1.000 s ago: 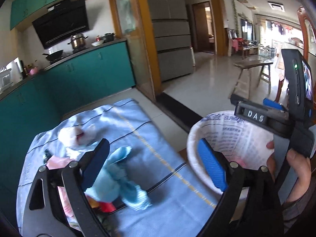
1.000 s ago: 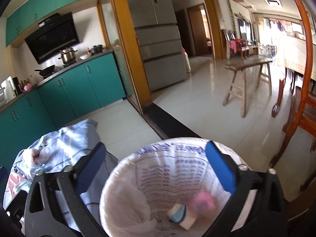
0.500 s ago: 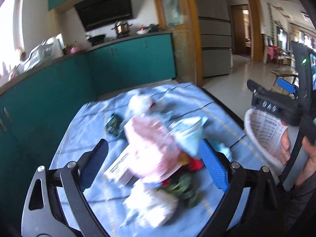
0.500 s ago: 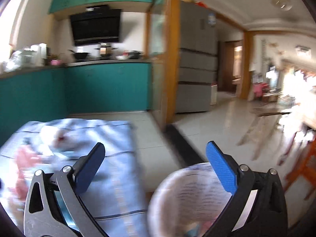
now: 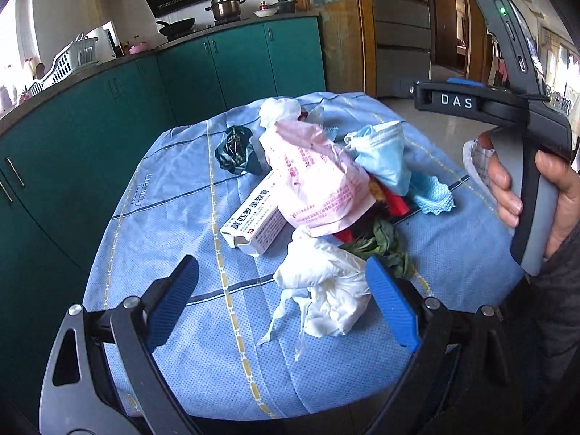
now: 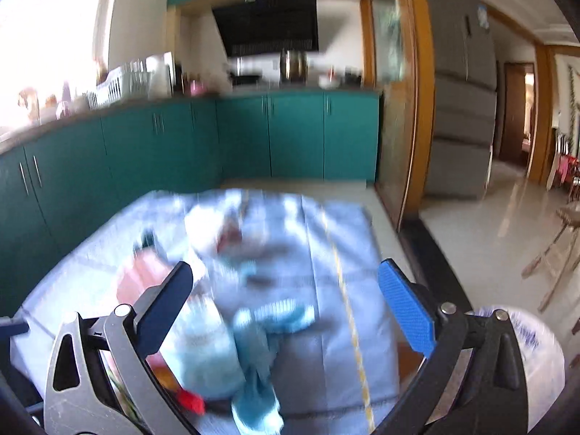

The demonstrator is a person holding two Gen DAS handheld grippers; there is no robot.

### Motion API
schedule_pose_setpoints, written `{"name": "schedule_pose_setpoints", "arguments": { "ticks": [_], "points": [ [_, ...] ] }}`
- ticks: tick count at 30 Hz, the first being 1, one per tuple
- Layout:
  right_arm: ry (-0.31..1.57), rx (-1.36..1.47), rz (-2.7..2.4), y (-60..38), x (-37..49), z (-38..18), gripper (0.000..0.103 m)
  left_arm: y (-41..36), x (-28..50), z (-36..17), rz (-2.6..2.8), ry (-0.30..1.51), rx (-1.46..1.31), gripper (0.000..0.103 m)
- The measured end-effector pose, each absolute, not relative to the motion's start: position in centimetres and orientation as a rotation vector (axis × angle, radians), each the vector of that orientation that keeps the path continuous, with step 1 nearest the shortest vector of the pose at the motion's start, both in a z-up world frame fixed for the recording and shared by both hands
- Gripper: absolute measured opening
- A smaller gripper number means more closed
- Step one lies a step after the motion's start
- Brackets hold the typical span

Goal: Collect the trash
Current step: 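Move right tool back to the table and grasp the blue face mask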

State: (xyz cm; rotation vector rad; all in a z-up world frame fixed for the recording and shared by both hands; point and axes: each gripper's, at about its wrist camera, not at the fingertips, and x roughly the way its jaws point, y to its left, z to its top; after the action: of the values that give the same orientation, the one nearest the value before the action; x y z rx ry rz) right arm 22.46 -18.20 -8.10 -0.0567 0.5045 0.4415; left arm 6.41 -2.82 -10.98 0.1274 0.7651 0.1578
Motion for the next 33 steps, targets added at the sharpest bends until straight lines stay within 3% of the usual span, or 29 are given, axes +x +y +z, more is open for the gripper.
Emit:
{"name": "schedule_pose_setpoints", "arguments": {
  "ticks": [26, 28, 33],
  "points": [
    [0.659, -0.13, 0.515, -16.9, 22.7, -10.3, 0.1, -2.7, 8.4, -11.3, 0.264, 0.799, 0.176, 0.092],
    [0.675, -0.138, 0.497, -17.2, 23.1, -10.5, 0.1, -1.8, 8.8, -12.0, 0.273, 0.824, 0.157, 0.075],
    [0.704, -0.099, 0.482, -18.2, 23.8, -10.8, 0.1, 0.3, 9.7, -12.5, 0.263, 0.829, 0.067, 0.047]
  ]
}}
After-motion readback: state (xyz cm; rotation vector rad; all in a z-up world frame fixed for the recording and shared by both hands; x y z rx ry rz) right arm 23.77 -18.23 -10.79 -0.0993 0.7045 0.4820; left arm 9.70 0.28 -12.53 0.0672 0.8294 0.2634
